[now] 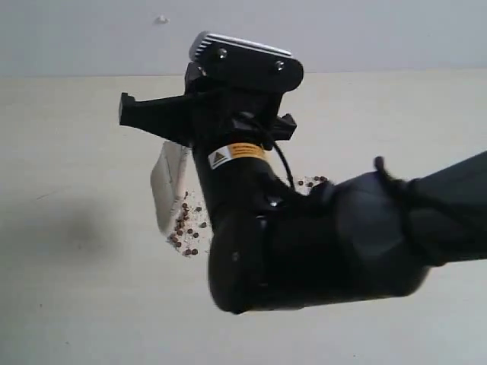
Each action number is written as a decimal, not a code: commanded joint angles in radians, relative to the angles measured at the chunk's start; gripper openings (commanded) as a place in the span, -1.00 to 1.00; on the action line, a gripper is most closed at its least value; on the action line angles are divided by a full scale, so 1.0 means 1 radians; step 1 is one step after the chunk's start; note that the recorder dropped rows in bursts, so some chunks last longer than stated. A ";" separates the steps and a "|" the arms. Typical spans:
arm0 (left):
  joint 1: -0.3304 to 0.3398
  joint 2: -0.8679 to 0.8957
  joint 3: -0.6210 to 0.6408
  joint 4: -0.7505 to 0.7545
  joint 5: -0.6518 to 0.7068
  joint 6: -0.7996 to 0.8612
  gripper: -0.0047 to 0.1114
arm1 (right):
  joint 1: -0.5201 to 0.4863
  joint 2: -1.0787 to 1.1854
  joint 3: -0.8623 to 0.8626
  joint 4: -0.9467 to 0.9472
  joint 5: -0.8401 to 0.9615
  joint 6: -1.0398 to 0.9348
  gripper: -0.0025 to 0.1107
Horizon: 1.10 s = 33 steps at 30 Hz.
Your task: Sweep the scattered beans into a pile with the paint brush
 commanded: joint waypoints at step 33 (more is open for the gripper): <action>-0.006 0.001 0.003 -0.003 0.003 0.004 -0.92 | 0.043 0.217 -0.135 0.299 -0.078 -0.323 -0.96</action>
